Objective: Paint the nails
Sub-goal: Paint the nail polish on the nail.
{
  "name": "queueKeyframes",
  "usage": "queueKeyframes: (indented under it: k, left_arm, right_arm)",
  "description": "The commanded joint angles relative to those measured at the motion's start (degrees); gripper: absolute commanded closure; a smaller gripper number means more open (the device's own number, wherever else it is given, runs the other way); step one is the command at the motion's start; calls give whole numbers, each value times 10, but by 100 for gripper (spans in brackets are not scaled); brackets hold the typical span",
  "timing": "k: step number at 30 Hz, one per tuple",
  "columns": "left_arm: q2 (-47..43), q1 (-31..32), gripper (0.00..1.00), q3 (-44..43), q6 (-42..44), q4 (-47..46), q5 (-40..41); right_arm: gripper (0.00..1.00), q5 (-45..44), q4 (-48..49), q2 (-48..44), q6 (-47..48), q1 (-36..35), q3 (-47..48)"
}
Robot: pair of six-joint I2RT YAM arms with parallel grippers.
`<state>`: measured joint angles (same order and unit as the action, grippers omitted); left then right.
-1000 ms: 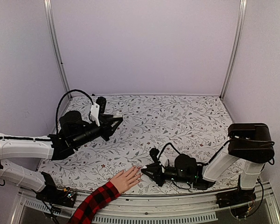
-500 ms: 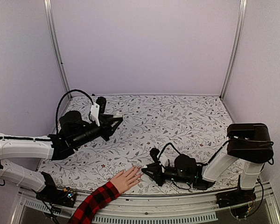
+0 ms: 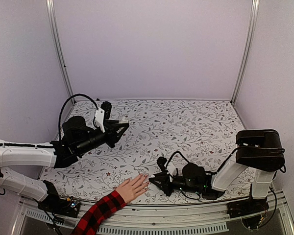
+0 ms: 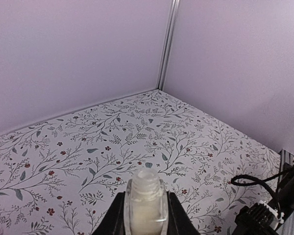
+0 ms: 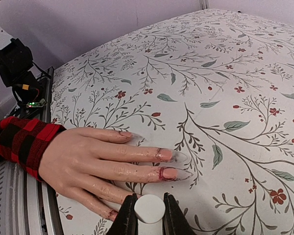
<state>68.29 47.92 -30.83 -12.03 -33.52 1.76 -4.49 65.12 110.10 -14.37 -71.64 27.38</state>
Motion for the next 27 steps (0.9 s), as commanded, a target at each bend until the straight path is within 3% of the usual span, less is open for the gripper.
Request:
queueKeyframes:
  k: [1, 27]
  left_arm:
    - [3, -4, 100, -13, 4, -10, -3]
    - [10, -4, 100, -21, 8, -10, -5]
  right_arm:
    - [100, -17, 4, 0, -3, -4, 4]
    - [100, -23, -2, -5, 4, -4, 15]
